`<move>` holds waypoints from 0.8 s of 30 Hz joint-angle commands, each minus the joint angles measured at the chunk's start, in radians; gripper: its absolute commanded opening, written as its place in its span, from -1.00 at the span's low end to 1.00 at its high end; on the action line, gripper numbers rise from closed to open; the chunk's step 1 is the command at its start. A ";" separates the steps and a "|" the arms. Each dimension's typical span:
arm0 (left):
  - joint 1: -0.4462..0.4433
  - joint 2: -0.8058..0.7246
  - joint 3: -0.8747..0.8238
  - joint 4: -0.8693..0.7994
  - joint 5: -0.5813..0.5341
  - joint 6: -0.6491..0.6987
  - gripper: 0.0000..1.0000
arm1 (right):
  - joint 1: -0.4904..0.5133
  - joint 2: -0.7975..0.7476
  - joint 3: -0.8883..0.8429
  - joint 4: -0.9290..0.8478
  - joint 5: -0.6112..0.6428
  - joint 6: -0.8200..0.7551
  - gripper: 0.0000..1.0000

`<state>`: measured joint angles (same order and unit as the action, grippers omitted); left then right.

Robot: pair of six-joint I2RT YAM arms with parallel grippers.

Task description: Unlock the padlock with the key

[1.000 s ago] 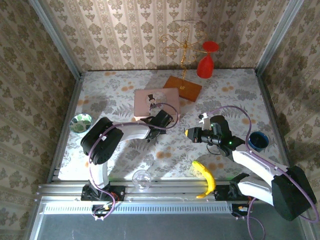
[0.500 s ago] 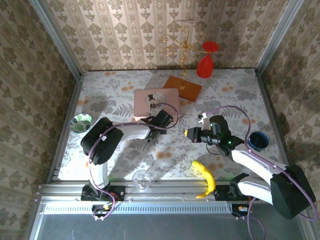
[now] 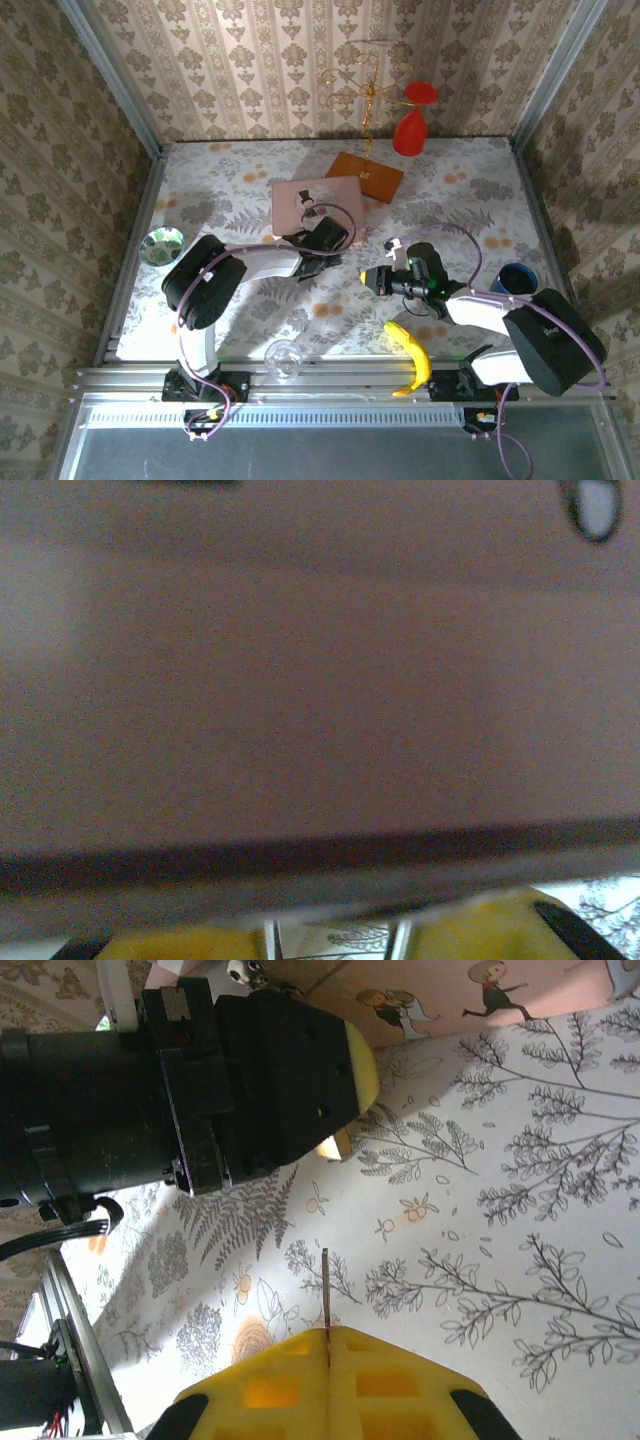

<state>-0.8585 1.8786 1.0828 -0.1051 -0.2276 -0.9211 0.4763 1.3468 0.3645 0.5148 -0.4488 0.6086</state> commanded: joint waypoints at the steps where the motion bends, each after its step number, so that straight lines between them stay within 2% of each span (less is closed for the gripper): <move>1: -0.008 -0.026 0.012 0.066 0.110 -0.071 -1.00 | 0.006 0.036 -0.003 0.101 -0.007 -0.013 -1.00; 6: 0.005 -0.024 0.015 0.106 0.176 -0.115 -1.00 | 0.017 0.114 -0.004 0.143 0.012 -0.016 -1.00; 14: 0.024 -0.038 -0.004 0.168 0.215 -0.151 -1.00 | 0.078 0.193 0.042 0.119 0.083 -0.056 -1.00; 19: 0.033 -0.032 -0.021 0.224 0.265 -0.182 -1.00 | 0.094 0.250 0.073 0.161 0.087 -0.047 -1.00; 24: 0.038 -0.047 -0.027 0.226 0.268 -0.176 -1.00 | 0.097 0.294 0.093 0.176 0.087 -0.046 -1.00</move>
<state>-0.8227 1.8782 1.0580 0.0177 -0.0235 -1.0477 0.5678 1.6173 0.4335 0.6552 -0.3874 0.5789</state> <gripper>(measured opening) 0.291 0.047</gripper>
